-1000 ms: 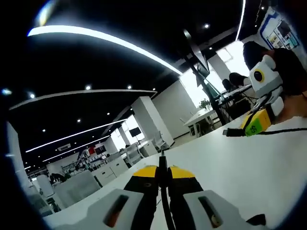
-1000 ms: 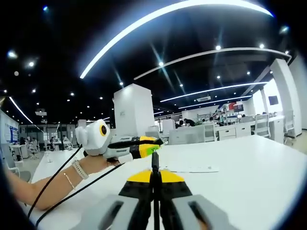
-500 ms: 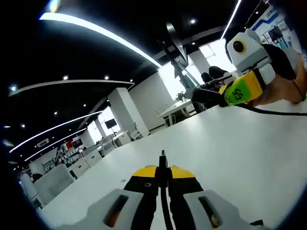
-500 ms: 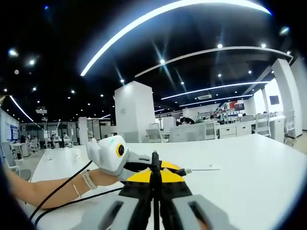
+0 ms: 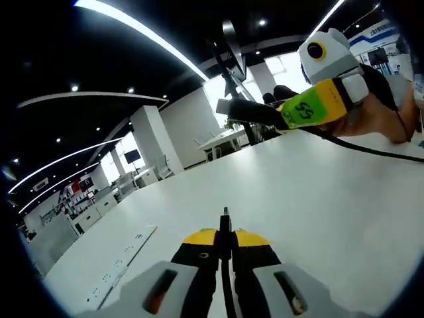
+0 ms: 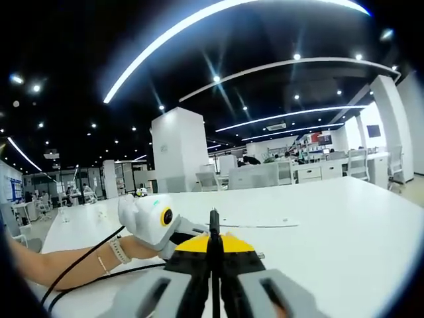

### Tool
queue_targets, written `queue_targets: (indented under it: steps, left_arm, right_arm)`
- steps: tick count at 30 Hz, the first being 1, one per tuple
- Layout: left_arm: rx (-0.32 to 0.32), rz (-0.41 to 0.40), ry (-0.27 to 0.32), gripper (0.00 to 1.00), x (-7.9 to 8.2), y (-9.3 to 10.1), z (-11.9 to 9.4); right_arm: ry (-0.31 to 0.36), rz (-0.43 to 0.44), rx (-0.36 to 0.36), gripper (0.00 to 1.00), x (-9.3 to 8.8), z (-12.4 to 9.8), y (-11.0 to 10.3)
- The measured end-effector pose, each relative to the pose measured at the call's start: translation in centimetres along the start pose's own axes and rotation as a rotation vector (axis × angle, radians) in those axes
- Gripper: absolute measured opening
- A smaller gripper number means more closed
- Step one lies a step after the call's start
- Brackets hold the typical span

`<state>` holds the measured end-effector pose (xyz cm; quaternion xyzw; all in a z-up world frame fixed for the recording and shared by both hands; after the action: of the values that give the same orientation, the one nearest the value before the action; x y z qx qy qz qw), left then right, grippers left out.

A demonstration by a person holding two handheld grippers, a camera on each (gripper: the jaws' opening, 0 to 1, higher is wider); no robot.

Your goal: Find the charging cable on the desk, coil it up and secure with Velcro.

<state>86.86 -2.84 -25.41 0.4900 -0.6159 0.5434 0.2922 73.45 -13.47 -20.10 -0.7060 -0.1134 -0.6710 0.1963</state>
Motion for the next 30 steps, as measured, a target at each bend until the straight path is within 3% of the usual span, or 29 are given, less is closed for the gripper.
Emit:
queue_targets:
  steps: [15,30]
  left_arm:
    - [-0.077,-0.044,-0.044,0.09,-1.2,1.3,0.9]
    - [-0.072,-0.145,-0.075,0.09,-1.6,1.2,1.2]
  right_arm:
    - [-0.03,0.02,-0.04,0.05,-0.5,-0.1,0.5]
    - [-0.035,0.029,-0.041,0.05,-0.6,-0.1,0.7]
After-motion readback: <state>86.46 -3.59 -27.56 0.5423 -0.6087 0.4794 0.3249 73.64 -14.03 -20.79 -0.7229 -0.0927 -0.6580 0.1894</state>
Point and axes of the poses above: the point that each gripper's makers call its tool centre point, and the gripper's own axes: z roughly forward along the fingers, y roughly to its right, x roughly out of its top, the point moved 9 cm from there along -z, roughly backward along the fingers
